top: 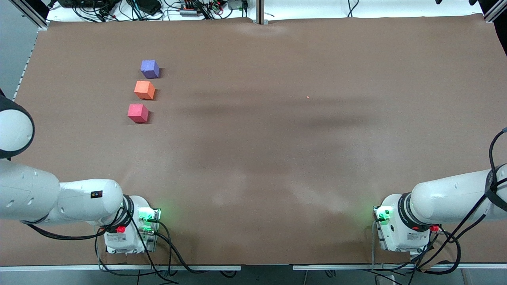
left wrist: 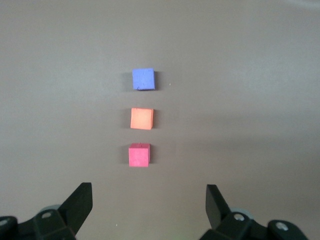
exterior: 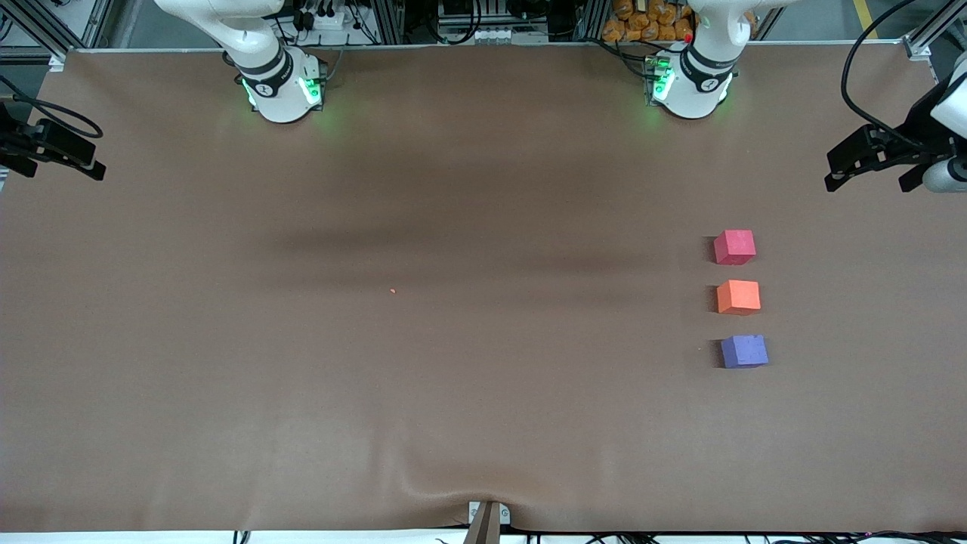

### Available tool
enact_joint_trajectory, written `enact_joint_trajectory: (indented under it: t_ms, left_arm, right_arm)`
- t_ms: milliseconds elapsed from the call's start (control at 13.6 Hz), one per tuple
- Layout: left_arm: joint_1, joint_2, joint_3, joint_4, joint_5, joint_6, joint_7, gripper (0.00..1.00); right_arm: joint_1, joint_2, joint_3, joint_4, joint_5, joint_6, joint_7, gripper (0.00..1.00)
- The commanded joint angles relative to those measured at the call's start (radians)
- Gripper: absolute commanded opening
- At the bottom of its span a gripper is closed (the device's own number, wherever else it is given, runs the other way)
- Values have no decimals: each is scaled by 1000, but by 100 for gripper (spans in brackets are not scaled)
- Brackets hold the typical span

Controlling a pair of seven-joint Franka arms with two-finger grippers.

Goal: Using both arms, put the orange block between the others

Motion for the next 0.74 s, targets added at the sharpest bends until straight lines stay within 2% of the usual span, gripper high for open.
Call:
enact_joint_trajectory:
  t_ms: [0,74,221,663]
  left_arm:
    - [-14,-12,27,-8,-13,-31,50,100]
    - [-36,-13,46,-21,-12,-31,52,100]
    - [-126,-22,144,-48,-9,-31,52,100]
    - [-108,15,146,-4,7,-40,51,100]
  right_arm:
    - [10,6,-4,12,-22,0,16,100]
    - [10,6,-4,12,-24,0,16,100]
    - [10,6,-4,12,-24,0,16,100]
    - [5,6,-4,13,-25,0,16,100]
